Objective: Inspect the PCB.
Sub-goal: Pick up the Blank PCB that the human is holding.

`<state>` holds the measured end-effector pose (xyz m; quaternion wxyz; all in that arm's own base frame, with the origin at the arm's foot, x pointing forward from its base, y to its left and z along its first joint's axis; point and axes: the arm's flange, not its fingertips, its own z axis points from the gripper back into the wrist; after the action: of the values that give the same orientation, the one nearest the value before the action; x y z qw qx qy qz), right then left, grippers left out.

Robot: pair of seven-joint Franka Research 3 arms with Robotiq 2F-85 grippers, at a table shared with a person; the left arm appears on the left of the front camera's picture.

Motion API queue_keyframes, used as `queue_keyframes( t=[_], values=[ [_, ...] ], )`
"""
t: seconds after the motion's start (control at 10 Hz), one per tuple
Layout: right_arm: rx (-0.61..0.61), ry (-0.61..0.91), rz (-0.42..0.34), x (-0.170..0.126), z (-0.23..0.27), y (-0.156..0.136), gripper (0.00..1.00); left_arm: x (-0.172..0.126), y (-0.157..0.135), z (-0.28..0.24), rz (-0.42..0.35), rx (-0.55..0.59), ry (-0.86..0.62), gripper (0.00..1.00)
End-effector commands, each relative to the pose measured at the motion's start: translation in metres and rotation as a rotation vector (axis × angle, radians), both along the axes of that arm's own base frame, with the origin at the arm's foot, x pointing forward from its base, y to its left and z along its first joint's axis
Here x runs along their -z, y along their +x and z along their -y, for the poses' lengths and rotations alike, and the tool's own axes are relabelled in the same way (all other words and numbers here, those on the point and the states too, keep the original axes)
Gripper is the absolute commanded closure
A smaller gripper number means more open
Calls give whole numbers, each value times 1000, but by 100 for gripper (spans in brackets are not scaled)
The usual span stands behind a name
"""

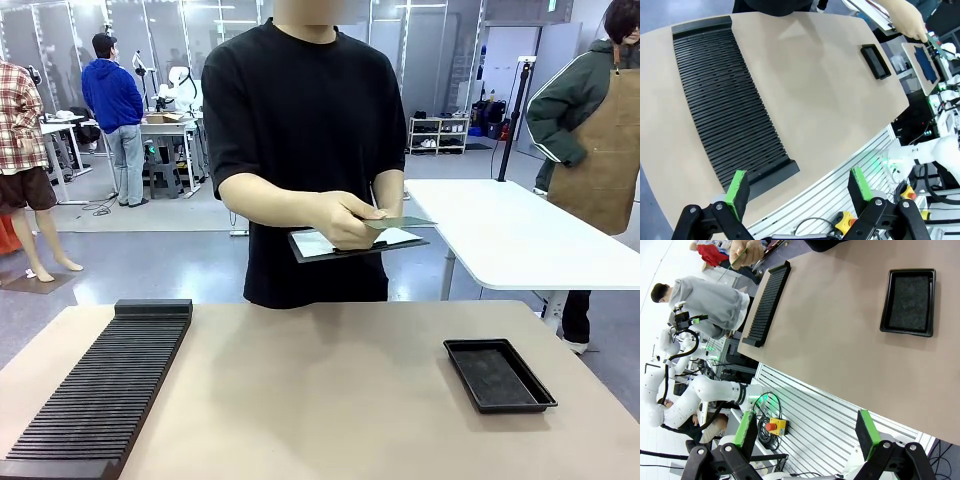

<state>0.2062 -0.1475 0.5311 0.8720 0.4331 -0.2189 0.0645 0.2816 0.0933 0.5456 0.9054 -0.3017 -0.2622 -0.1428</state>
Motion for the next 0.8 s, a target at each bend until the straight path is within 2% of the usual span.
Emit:
queue_keyframes(
  t=[0.0,0.7],
  values=[
    [-14,8,17,-2,1,-1,0,-3,1,-1,-11,-20,21,0],
    [0,0,0,0,0,0,0,-3,1,-1,-11,-20,21,0]
  ],
)
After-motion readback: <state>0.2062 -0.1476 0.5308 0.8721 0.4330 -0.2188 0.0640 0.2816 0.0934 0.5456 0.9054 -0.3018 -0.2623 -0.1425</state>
